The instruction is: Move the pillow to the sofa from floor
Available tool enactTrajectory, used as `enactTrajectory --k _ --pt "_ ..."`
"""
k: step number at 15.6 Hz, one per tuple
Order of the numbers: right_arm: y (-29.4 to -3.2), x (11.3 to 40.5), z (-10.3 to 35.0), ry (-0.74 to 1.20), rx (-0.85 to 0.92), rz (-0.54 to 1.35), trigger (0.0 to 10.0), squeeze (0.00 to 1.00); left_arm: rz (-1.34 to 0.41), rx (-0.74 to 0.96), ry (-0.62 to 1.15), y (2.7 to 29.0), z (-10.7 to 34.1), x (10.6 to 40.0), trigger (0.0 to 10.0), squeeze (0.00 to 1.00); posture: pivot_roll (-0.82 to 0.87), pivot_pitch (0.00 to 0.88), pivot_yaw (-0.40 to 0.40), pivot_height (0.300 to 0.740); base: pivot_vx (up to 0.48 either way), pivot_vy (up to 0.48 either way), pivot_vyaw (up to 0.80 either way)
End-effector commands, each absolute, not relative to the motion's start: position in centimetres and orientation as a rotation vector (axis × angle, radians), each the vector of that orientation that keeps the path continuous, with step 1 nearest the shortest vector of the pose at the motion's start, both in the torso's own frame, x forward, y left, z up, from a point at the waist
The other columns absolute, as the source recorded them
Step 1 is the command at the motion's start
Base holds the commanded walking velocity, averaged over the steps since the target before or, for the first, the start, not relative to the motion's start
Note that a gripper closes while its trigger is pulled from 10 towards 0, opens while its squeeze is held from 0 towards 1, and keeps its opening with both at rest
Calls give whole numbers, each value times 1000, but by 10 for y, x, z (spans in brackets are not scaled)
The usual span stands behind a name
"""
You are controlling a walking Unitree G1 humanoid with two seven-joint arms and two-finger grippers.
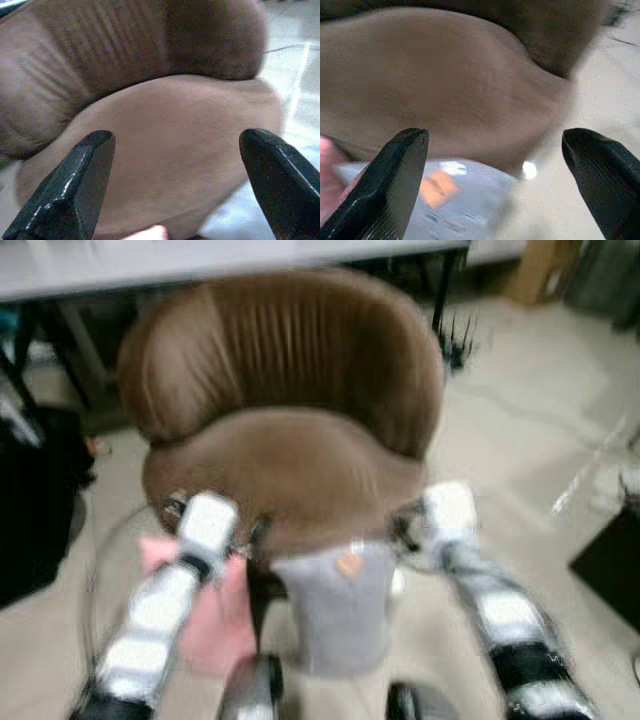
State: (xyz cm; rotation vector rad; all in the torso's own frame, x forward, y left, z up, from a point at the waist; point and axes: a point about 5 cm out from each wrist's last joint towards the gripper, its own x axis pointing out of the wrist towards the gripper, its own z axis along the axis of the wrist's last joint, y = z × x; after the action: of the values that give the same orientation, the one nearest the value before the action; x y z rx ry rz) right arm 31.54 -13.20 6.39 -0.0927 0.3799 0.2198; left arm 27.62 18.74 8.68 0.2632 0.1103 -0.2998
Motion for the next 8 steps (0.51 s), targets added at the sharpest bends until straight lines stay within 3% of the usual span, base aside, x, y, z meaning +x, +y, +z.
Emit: enactTrajectory --k 1,4,8 --pt "-146 315 63 389 -107 182 10000 0 -320 261 99 180 89 277 10000 0 50 0 30 613 446 0 0" --pt "-145 314 63 389 -110 193 10000 0 -323 264 101 180 88 277 10000 0 50 0 30 613 429 0 0" --pt "-143 315 64 386 -110 202 10000 0 -343 291 137 177 82 276 10000 0 54 0 27 613 0 0 0"
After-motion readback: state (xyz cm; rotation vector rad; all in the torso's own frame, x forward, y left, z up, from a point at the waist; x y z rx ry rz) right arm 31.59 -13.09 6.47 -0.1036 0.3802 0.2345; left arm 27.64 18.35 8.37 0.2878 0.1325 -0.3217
